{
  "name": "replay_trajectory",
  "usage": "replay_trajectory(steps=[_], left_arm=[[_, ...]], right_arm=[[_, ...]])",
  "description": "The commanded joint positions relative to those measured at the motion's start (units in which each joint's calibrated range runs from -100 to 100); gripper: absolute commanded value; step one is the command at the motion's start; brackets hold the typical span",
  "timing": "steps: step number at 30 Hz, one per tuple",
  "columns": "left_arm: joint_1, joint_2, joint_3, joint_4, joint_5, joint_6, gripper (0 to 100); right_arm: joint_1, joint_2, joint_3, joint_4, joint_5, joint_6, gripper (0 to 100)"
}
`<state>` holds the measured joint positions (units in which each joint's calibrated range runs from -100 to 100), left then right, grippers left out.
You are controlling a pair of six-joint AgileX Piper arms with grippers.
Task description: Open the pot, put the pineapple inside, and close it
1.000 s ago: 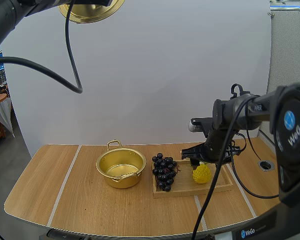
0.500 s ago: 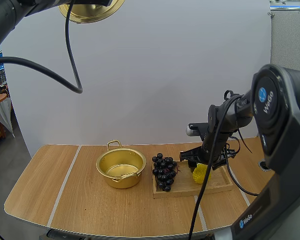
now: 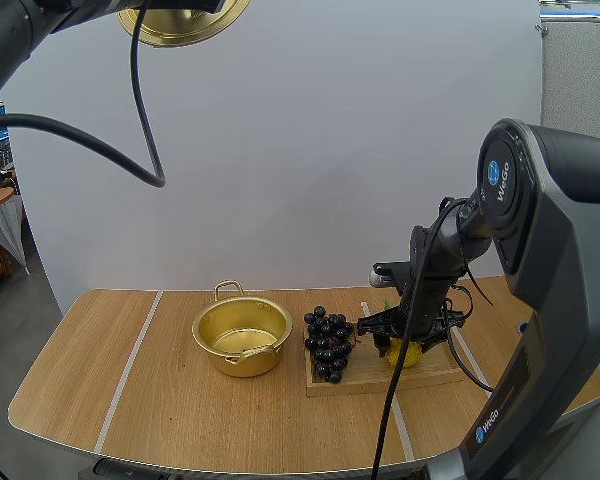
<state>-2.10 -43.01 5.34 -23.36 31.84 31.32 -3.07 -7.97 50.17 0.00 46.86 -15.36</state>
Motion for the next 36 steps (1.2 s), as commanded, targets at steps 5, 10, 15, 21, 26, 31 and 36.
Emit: replay_trajectory(steps=[5, 10, 15, 21, 26, 31, 36], left_arm=[[-0.12, -0.26, -0.59, -0.70, -1.32, -0.24, 1], [-0.12, -0.26, -0.59, -0.70, -1.32, -0.24, 1], [-0.12, -0.26, -0.59, -0.70, -1.32, -0.24, 1], [-0.12, -0.26, -0.59, -0.70, -1.32, -0.24, 1], [-0.12, -0.26, -0.59, -0.70, -1.32, -0.24, 1], [-0.12, -0.26, -0.59, -0.70, -1.32, -0.24, 1], [-0.12, -0.26, -0.59, -0.70, -1.32, -0.24, 1]], right_arm=[[-0.22, 0.97, -0.32, 0.00, -0.64, -0.33, 100], [-0.22, 0.97, -0.32, 0.00, -0.08, -0.33, 54], [-0.22, 0.97, -0.32, 0.36, 0.29, -0.33, 0], [-0.22, -1.57, -0.58, 0.36, 0.52, -0.33, 0], [-0.22, -8.48, -2.92, 0.49, 3.29, -0.33, 0], [0.26, -16.42, -6.85, 2.71, 8.64, -0.56, 0], [2.49, -22.68, -10.28, 7.10, 12.61, -4.68, 0]])
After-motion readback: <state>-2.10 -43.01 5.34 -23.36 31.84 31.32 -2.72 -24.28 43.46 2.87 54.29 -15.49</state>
